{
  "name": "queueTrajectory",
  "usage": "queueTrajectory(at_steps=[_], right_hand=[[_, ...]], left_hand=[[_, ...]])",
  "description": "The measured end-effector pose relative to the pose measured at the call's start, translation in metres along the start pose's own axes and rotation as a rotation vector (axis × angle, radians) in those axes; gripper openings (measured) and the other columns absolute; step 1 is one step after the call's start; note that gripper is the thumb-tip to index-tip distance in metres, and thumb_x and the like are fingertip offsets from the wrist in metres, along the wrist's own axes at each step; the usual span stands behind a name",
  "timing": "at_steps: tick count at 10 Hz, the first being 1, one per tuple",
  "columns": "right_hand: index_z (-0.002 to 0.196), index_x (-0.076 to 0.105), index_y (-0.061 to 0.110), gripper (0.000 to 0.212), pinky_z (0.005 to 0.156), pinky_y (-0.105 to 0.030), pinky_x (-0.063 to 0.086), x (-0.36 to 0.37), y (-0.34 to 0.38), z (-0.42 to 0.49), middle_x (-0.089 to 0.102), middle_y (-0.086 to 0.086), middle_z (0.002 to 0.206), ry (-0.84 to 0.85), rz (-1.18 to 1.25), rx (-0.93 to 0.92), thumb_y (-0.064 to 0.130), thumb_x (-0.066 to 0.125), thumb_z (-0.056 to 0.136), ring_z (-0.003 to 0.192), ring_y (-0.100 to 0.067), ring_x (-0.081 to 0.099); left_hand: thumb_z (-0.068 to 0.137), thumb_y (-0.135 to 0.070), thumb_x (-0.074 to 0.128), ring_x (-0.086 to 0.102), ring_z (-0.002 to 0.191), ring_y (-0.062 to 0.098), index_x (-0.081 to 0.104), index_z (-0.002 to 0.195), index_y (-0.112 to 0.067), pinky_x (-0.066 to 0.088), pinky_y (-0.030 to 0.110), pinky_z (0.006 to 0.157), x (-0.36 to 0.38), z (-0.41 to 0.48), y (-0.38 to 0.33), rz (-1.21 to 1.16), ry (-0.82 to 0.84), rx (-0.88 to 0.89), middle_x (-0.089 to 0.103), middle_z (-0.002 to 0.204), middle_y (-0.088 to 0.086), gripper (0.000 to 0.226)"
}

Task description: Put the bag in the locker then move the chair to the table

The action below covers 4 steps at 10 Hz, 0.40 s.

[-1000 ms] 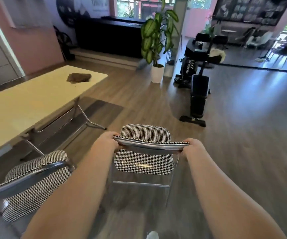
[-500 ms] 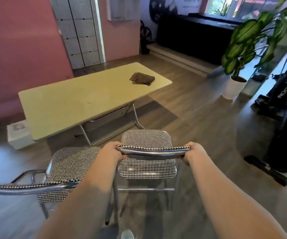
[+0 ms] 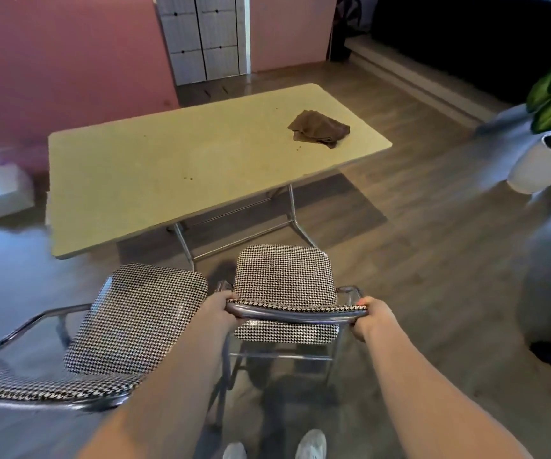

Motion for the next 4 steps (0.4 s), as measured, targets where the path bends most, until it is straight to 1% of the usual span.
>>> queueTrajectory(at_steps=[1,2,3,4], right_hand=[[0.065,0.037,0.007,0.026,0.022,-0.025,0.040,0.002,0.013,0.012,0.048,-0.006,0.028,0.027,-0.109,-0.012,-0.003,0.037,0.089,0.018,-0.020,0.047],[0.066,0.036,0.006,0.027,0.022,-0.028,0.040,0.000,0.013,0.013,0.048,-0.009,0.029,0.035,-0.060,-0.001,-0.007,0.035,0.089,0.019,-0.023,0.049],[0.070,0.041,0.003,0.021,0.045,-0.033,0.055,-0.001,0.002,0.014,0.060,-0.015,0.050,0.007,-0.090,0.101,-0.006,0.038,0.089,0.028,-0.030,0.057],[0.077,0.047,0.001,0.013,0.082,-0.039,0.055,-0.001,-0.006,0.017,0.060,-0.013,0.087,-0.005,-0.111,0.148,-0.004,0.044,0.089,0.060,-0.033,0.064]], left_hand=[[0.093,0.001,0.049,0.054,0.093,0.036,0.047,0.091,0.003,0.045,0.053,0.085,0.016,0.006,0.010,0.032,-0.031,-0.081,0.053,0.103,0.018,0.003],[0.095,0.001,0.047,0.055,0.082,0.034,0.047,0.086,0.002,0.044,0.048,0.083,0.022,0.000,0.012,-0.002,-0.042,-0.093,0.054,0.106,0.015,0.008],[0.095,-0.001,0.048,0.056,0.085,0.031,0.050,0.089,0.003,0.046,0.042,0.088,0.024,-0.013,0.009,-0.015,-0.097,-0.115,0.054,0.106,0.012,0.008],[0.092,-0.003,0.053,0.058,0.099,0.031,0.053,0.110,0.004,0.046,0.040,0.094,0.013,-0.025,0.009,-0.079,-0.221,-0.126,0.052,0.122,0.012,0.019]])
Point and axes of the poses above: each hand's wrist, its own z-axis towards the middle knuckle, its own x-axis out of the palm, y = z × x, the point moved 6 cm from there along z, towards the middle knuckle
